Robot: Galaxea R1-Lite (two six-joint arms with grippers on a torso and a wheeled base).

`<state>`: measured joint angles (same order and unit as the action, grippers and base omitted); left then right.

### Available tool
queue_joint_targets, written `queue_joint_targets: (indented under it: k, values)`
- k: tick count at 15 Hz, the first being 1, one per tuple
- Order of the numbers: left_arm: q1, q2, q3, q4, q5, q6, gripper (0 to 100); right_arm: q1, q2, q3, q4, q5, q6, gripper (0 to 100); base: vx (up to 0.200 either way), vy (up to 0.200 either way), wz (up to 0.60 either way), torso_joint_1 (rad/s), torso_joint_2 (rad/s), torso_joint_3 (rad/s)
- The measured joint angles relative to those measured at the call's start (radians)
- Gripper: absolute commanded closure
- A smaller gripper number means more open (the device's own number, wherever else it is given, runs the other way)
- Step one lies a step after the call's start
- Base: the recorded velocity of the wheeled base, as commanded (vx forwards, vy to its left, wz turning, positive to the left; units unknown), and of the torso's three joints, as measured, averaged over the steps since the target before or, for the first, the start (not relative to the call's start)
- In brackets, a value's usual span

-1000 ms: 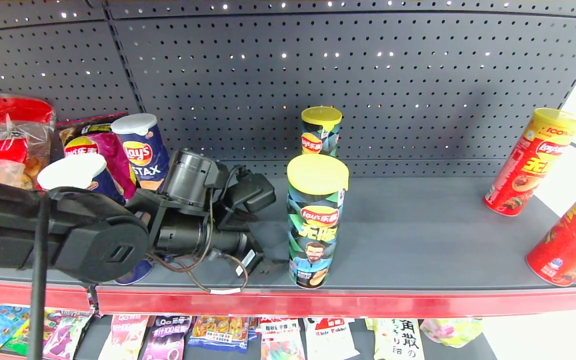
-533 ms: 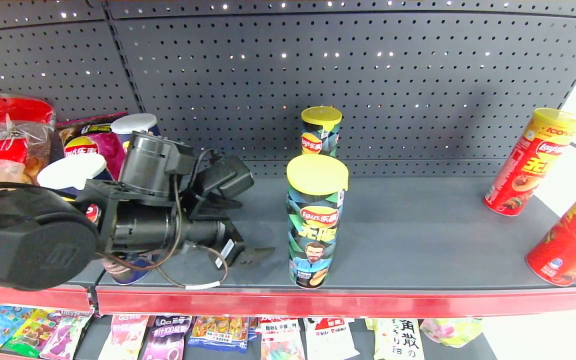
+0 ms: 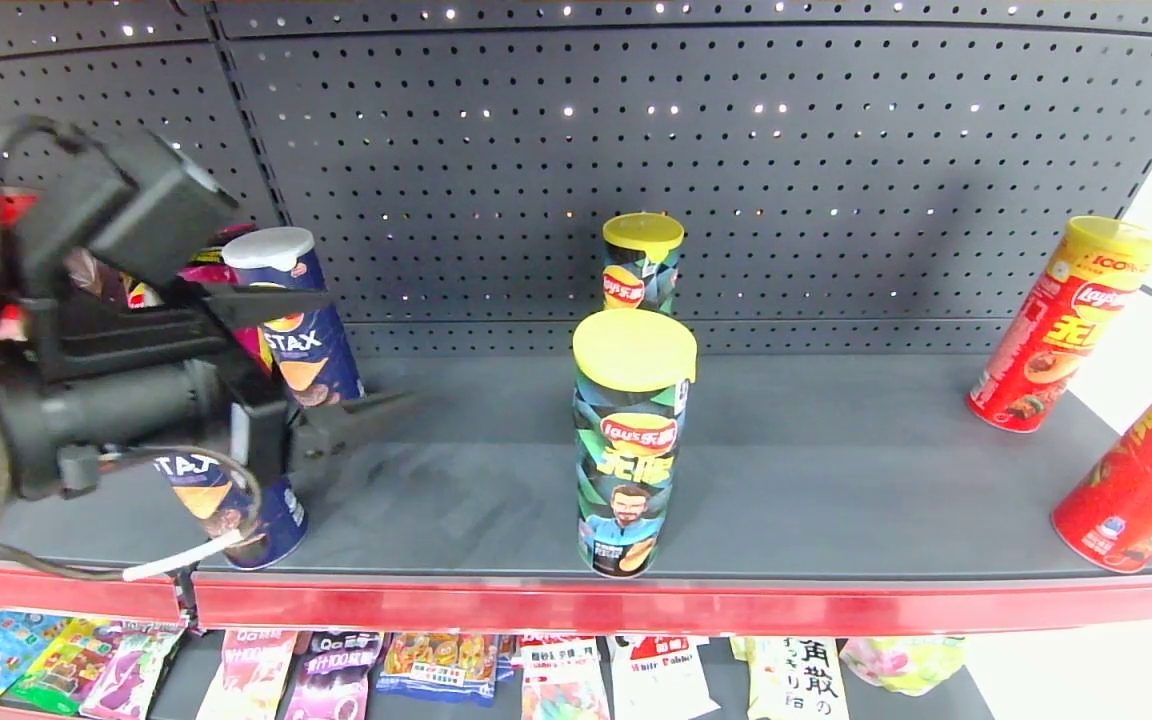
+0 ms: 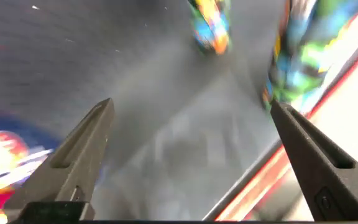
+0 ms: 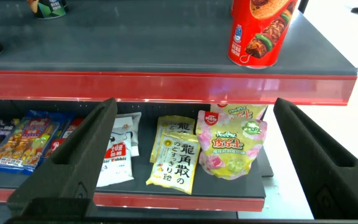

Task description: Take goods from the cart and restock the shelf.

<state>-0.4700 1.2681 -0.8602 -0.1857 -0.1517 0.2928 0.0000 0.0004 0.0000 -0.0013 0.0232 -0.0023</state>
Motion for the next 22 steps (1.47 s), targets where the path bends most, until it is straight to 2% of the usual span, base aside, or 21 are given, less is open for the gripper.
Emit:
queue_joint_targets:
  k: [4, 5, 6, 8, 9, 10, 12, 13, 14, 16, 17, 19, 21, 22]
  values:
    - [0.05, -0.268, 0.01, 0.039, 0.018, -0.094, 0, 0.0, 0.0, 0.0, 0.0, 0.0, 0.0, 0, 0.0, 0.0, 0.0, 0.0, 0.0, 0.0]
    - [0.066, -0.35, 0.027, 0.057, 0.041, -0.14, 0, 0.0, 0.0, 0.0, 0.0, 0.0, 0.0, 0, 0.0, 0.0, 0.0, 0.0, 0.0, 0.0]
    - [0.091, -0.427, 0.051, 0.087, 0.087, -0.211, 0, 0.0, 0.0, 0.0, 0.0, 0.0, 0.0, 0, 0.0, 0.0, 0.0, 0.0, 0.0, 0.0]
    - [0.194, -0.576, 0.137, 0.147, 0.194, -0.352, 0, 0.0, 0.0, 0.0, 0.0, 0.0, 0.0, 0, 0.0, 0.0, 0.0, 0.0, 0.0, 0.0]
    - [0.246, -0.64, 0.191, 0.173, 0.214, -0.38, 0, 0.0, 0.0, 0.0, 0.0, 0.0, 0.0, 0, 0.0, 0.0, 0.0, 0.0, 0.0, 0.0]
    - [0.297, -0.698, 0.246, 0.188, 0.209, -0.386, 0, 0.0, 0.0, 0.0, 0.0, 0.0, 0.0, 0, 0.0, 0.0, 0.0, 0.0, 0.0, 0.0]
    - [0.412, -0.794, 0.339, 0.213, 0.134, -0.371, 0, 0.0, 0.0, 0.0, 0.0, 0.0, 0.0, 0, 0.0, 0.0, 0.0, 0.0, 0.0, 0.0]
    - [0.447, -0.838, 0.375, 0.239, 0.119, -0.355, 0, 0.0, 0.0, 0.0, 0.0, 0.0, 0.0, 0, 0.0, 0.0, 0.0, 0.0, 0.0, 0.0]
    - [0.466, -0.884, 0.405, 0.29, 0.115, -0.317, 0, 0.0, 0.0, 0.0, 0.0, 0.0, 0.0, 0, 0.0, 0.0, 0.0, 0.0, 0.0, 0.0]
    - [0.479, -0.982, 0.443, 0.401, 0.117, -0.233, 0, 0.0, 0.0, 0.0, 0.0, 0.0, 0.0, 0, 0.0, 0.0, 0.0, 0.0, 0.0, 0.0]
    - [0.482, -1.047, 0.468, 0.452, 0.12, -0.204, 0, 0.0, 0.0, 0.0, 0.0, 0.0, 0.0, 0, 0.0, 0.0, 0.0, 0.0, 0.0, 0.0]
    - [0.48, -1.161, 0.553, 0.505, 0.161, -0.161, 0, 0.0, 0.0, 0.0, 0.0, 0.0, 0.0, 0, 0.0, 0.0, 0.0, 0.0, 0.0, 0.0]
    - [0.479, -1.223, 0.64, 0.496, 0.21, -0.116, 0, 0.0, 0.0, 0.0, 0.0, 0.0, 0.0, 0, 0.0, 0.0, 0.0, 0.0, 0.0, 0.0]
    - [0.478, -1.24, 0.665, 0.474, 0.226, -0.113, 0, 0.0, 0.0, 0.0, 0.0, 0.0, 0.0, 0, 0.0, 0.0, 0.0, 0.0, 0.0, 0.0]
